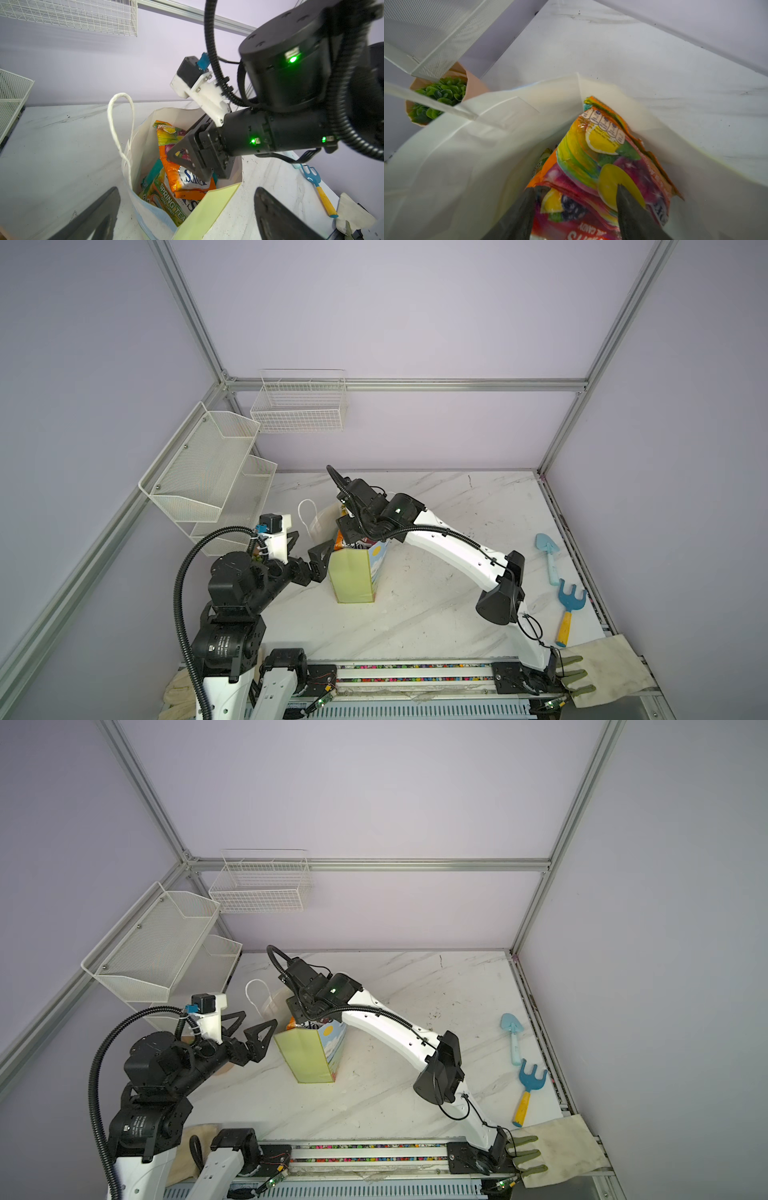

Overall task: Place the snacks into the paper bag
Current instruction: Place the snack in the paper bag, then move the paper bag to the top-center of the table.

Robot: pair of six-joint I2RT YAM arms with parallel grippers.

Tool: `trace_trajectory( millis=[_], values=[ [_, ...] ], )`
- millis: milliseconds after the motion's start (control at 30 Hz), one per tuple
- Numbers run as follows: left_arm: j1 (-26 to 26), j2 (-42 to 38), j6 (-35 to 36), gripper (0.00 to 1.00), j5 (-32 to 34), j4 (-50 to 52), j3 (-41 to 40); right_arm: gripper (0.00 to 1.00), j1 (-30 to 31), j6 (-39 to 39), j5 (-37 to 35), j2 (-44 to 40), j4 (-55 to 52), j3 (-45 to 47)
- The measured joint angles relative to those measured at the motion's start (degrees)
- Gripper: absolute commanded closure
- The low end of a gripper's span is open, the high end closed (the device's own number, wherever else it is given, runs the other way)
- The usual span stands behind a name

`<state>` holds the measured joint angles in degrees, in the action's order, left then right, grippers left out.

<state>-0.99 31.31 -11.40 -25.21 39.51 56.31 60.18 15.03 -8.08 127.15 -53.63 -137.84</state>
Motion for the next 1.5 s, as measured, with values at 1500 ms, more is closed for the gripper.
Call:
trace_trajectory(
  millis=[1500],
  values=[
    [0.0,3.0,-2.5,0.02,7.4,-0.3,-0.8,0.33,-0.1,1.9,3.9,-16.8,4.5,-0.2]
  ],
)
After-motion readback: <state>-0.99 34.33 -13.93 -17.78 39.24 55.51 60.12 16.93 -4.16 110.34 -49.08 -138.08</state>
